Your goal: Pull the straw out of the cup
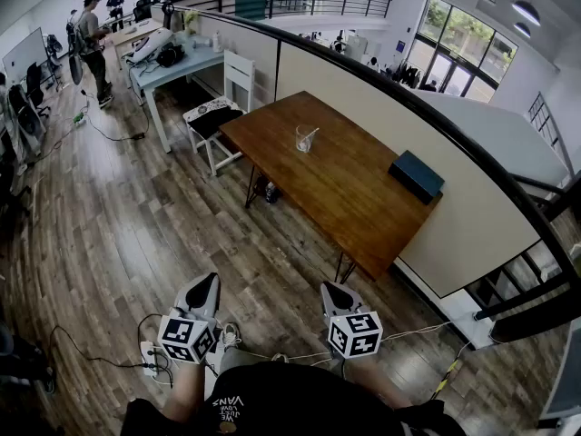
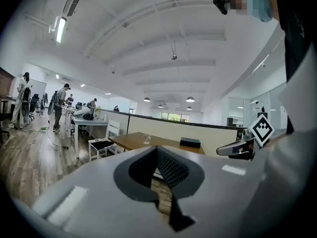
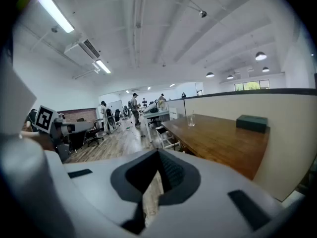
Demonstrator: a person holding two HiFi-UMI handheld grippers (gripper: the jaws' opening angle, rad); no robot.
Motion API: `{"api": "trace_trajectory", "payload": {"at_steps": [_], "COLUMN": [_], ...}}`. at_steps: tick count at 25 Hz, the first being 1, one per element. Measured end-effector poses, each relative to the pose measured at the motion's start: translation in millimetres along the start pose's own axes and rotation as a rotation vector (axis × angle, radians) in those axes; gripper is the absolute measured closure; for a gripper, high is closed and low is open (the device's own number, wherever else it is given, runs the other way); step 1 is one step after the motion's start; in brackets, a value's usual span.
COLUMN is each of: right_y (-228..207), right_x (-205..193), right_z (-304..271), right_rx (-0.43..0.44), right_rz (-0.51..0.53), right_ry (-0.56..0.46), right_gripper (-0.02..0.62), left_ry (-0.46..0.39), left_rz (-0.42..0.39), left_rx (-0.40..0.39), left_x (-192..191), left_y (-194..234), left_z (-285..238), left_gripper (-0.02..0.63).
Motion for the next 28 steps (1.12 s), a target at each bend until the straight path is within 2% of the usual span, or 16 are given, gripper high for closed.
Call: {"api": "trace_trajectory", "payload": {"at_steps": [7, 11, 12, 13, 14, 15, 16, 22, 28], "right_y": [-7.6, -9.2, -8.9, -8.8, -8.9, -8.9, -8.8, -5.7, -1.4], "right_x": [-0.6, 3.2, 5.2, 7.4, 9.5, 11.6, 13.5, 26.1, 47.1], "right_z": [-1.8, -10.6, -14.5, -19.0, -23.9, -29.2, -34.5, -70.5, -115.5], "right_rx": [0.015, 0.029, 0.032, 0.034, 0.034, 0.031, 0.030, 0.019, -0.030], "right_rz": [-0.013, -0.078, -0.089, -0.100, -0.111, -0.119, -0.125, -0.161, -0.182], "right_ry": [-0.008, -0.058, -0.065, -0.069, -0.070, -0.069, -0.067, -0.054, -0.058], "right_gripper": [0.583, 0.581, 0.574, 0.560, 0.509, 0.443, 0.423, 0.425, 0.425], "left_ry": [-0.012, -0.062, -0.067, -0.066, -0.061, -0.054, -0.048, -0.021, -0.015], "left_rz": [0.000, 0.000, 0.009, 0.019, 0.025, 0.024, 0.020, 0.031, 0.014], "left_rx": [-0.007, -0.077, -0.097, -0.110, -0.119, -0.127, -0.134, -0.158, -0.202], "left_x": [-2.3, -2.6, -2.6, -2.9, -3.3, -3.8, -4.3, -3.0, 10.2], "left_y": [-10.8, -12.8, -12.0, -10.5, -8.5, -6.2, -3.5, 32.6, 78.2], "left_z": [-2.8, -9.0, -13.0, -17.9, -23.0, -27.8, -32.2, -59.5, -95.5], "left_gripper": [0.595, 0.593, 0.538, 0.440, 0.391, 0.390, 0.390, 0.391, 0.391]}}
Point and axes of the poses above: the fingertips, and each gripper's own axes: z backward along the fingers, y to its left, x out of its top, the point moved 6 cm from there along z, backward along the fingers, and after that the axes turned 4 degrees about -z, right-handed, at the moved point
